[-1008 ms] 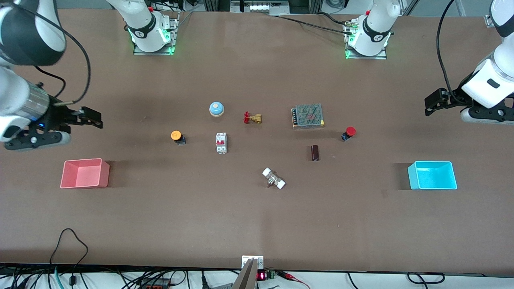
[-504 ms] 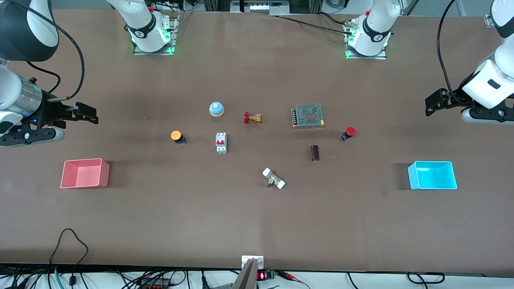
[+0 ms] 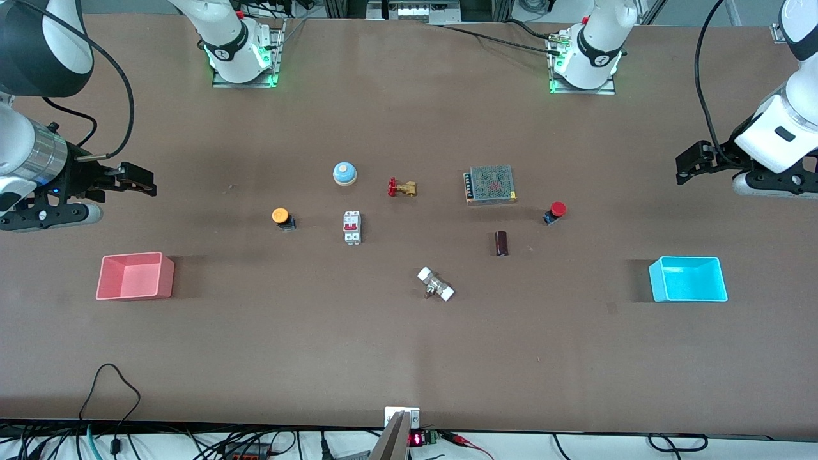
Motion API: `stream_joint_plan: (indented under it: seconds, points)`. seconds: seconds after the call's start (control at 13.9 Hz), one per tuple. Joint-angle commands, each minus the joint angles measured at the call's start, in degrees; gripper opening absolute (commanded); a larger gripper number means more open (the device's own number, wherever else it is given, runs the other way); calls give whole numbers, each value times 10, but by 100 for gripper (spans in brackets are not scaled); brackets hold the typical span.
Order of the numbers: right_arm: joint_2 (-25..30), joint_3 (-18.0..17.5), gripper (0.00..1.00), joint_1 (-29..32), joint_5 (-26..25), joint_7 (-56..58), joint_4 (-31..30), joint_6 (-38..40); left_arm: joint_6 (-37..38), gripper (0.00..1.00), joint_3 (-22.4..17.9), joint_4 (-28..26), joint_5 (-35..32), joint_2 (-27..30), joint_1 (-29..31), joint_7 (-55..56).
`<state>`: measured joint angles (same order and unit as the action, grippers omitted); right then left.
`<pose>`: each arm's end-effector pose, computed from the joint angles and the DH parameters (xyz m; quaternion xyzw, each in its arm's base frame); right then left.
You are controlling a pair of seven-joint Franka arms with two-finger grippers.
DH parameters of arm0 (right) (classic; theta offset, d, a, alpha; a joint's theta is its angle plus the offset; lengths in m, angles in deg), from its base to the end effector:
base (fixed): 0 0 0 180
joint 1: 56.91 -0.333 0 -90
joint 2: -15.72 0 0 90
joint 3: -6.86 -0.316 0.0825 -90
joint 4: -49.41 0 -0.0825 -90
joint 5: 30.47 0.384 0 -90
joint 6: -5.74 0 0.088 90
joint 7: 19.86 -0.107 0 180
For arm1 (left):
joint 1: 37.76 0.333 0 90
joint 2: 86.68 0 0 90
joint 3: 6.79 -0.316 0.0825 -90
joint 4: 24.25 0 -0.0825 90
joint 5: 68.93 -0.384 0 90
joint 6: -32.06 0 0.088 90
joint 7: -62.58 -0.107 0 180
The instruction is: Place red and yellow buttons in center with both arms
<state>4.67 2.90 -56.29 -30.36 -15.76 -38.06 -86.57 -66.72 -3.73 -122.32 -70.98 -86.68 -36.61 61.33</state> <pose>0.6085 0.0322 0.5364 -0.9964 -0.0644 0.0539 0.0080 0.5634 -0.0155 0.5709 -0.9994 0.0302 -0.0063 0.0177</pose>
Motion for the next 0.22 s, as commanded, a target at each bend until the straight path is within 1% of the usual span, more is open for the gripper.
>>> stream_joint_plan:
  seconds: [0.0, 0.14]
  points:
    - [3, 4, 100, -4, -2, -10, 8, 13, 3, 100, -6, -1, 7, 4, -6, -3]
    - [2, 4, 100, -4, -2, -9, 8, 13, 3, 100, -5, 9, 7, -1, -6, -2]
